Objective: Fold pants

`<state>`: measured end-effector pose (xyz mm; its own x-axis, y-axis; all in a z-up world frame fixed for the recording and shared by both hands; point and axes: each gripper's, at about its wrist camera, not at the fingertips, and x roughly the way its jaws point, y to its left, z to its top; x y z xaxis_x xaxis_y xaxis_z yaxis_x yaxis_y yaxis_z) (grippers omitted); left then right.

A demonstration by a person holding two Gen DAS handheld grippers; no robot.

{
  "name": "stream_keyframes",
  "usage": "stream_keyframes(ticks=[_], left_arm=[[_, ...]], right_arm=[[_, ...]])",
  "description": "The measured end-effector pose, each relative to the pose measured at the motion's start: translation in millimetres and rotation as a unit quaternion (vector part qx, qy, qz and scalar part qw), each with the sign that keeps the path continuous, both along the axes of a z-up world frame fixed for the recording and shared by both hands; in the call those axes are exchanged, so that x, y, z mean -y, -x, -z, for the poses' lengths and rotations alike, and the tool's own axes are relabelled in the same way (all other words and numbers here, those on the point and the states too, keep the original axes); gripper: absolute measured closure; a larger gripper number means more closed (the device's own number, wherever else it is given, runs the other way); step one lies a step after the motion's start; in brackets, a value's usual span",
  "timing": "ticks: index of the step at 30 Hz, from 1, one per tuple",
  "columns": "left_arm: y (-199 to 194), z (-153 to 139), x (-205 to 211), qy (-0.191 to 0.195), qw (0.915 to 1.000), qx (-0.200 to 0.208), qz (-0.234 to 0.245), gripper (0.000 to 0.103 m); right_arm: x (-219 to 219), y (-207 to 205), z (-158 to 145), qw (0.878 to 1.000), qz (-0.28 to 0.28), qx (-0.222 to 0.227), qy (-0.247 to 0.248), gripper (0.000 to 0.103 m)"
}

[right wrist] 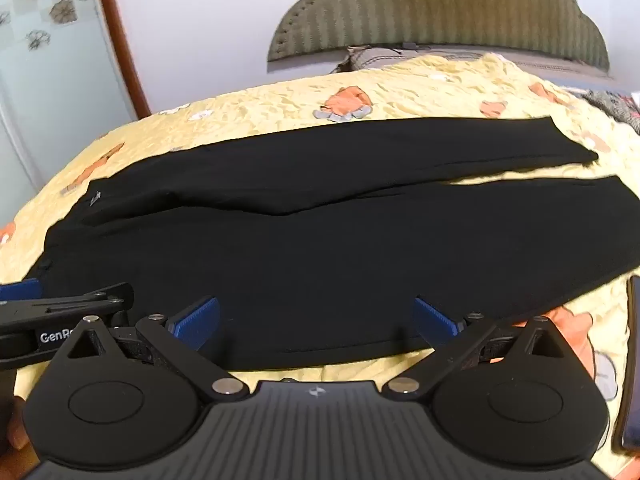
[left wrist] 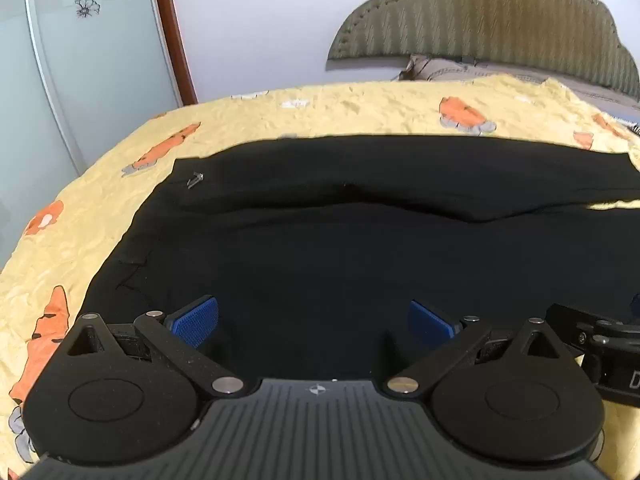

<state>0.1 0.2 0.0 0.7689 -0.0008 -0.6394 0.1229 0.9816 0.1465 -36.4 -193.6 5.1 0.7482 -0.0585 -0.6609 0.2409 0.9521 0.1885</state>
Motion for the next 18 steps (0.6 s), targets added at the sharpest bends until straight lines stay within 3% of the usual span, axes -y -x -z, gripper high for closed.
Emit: stream_keyframes(ticks=[3,5,8,18], left_arm=[[2.4,-1.1,-3.0,0.006,1.0,-0.001,0.007,0.0],[-11.5,3.4,-8.1,0.01,0.9996,-0.027,0.003,0.0],[-6.7,10.7,8.1,-0.023,0.9997,-0.012,-0.002,0.0],[-2.3,2.2,-4.0,0.012,0.9999,-0.009,0.0,0.0]], right_arm=[[4.6,-0.8,2.3,1.0,0.01,0.002,-0.009,0.0],[-2.4,-3.6,-2.6,1.0,-0.003,0.002,0.014,0.0],[0.5,-0.6,0.9,1.0,-0.018,0.007,0.011,0.0],[3.5,-2.4,-2.2,1.0,-0.005,0.01,0.028,0.0]])
